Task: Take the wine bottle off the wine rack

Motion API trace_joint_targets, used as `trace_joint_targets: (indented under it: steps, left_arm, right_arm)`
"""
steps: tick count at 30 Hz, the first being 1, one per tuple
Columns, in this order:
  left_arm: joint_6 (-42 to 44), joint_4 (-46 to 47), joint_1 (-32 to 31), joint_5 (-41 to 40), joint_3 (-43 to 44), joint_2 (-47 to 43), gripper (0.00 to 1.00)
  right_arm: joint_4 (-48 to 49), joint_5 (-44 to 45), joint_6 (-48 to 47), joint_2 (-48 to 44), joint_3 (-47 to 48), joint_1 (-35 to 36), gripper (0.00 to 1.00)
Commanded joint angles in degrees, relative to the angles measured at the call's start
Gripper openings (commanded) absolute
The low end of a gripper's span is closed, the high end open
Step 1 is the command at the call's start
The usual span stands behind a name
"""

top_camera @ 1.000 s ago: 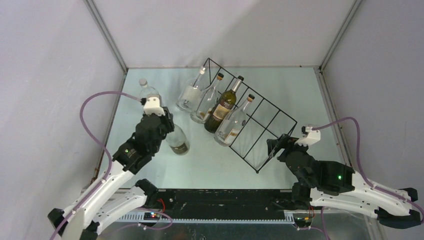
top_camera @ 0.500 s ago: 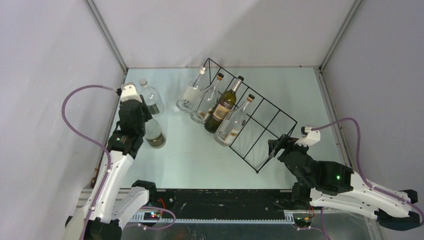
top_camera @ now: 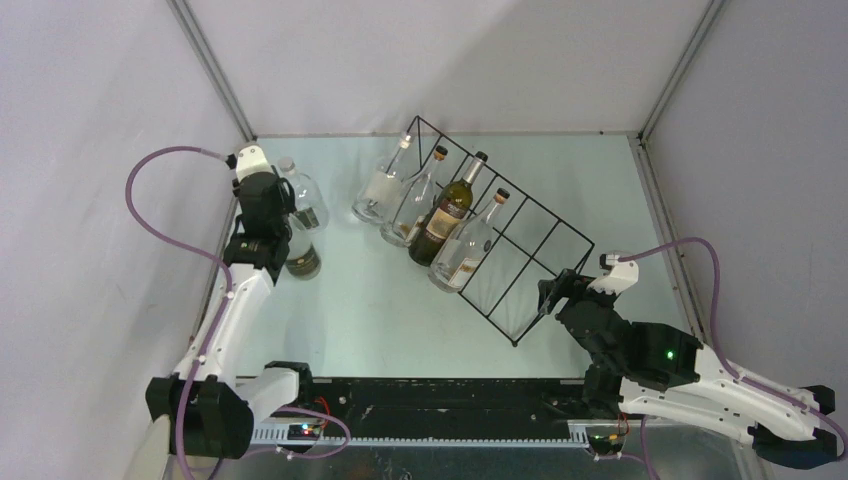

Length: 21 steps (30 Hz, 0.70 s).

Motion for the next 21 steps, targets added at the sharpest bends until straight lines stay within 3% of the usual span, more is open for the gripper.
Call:
trace_joint_targets:
  steps: [1, 14, 18, 21]
  left_arm:
    - [1.26, 12.3, 1.61, -3.36, 6.45, 1.35, 0.0]
    - [-0.53, 17.12, 3.29, -2.27, 6.68, 5.07, 0.04]
    - [-1.39, 16.9, 3.29, -1.58, 6.7, 5.77, 0.18]
    - [-1.69, 16.59, 3.29, -1.77, 6.27, 5.73, 0.38]
  right_arm:
    - [0.56, 0.35, -0.13, 0.22, -0.22, -0.86, 0.78]
    - [0.87, -1.09, -0.85, 0.49, -0.77, -2.47, 0.78]
    - [0.96, -1.28, -1.28, 0.53, -0.77, -2.82, 0.78]
    - [1.1, -1.44, -1.54, 0.51, -0.92, -3.16, 0.78]
